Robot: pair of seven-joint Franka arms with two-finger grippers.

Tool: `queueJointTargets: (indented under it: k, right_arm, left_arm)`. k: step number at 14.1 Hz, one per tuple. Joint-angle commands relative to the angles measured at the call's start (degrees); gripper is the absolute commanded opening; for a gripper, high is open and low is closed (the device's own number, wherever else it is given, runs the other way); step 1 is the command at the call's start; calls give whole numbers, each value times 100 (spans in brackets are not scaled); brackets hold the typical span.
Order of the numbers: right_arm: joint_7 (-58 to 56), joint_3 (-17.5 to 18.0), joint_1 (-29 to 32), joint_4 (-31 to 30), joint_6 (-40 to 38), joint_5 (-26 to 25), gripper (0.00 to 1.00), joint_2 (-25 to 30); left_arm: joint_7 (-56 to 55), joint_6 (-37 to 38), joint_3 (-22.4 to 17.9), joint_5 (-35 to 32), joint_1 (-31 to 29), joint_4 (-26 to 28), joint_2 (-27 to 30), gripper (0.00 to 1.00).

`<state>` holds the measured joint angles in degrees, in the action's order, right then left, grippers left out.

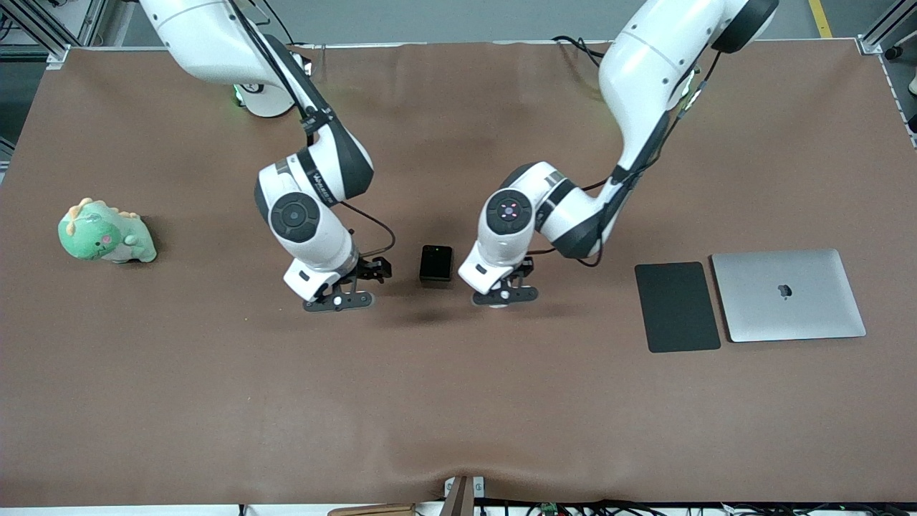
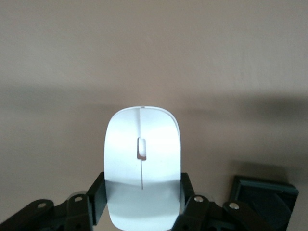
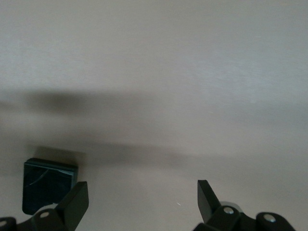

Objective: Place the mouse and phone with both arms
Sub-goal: 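Grasp the white mouse with the left gripper while the right gripper grasps the phone, then carry the mouse onto the mouse pad with the left gripper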

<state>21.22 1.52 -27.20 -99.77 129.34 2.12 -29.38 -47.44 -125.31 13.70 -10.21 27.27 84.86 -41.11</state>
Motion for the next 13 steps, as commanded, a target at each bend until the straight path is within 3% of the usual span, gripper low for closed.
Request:
queueJointTargets:
  k: [1,4,8,13]
  right_arm:
    - [110,-46,-198,80,293,35,100,-269]
    - [959,-46,-496,272,399,69,100,-506]
    - [1911,-55,-1015,694,417,-9,100,-998]
    - [2115,-64,-1173,933,496,-27,100,-1307]
  left_arm:
    - [418,129,53,-157,-501,468,603,41]
    - [1016,130,62,-157,-1099,987,1061,42]
    - [1877,121,62,-166,-1907,1462,1237,42]
    - [2730,51,80,-175,-2795,1832,1281,43]
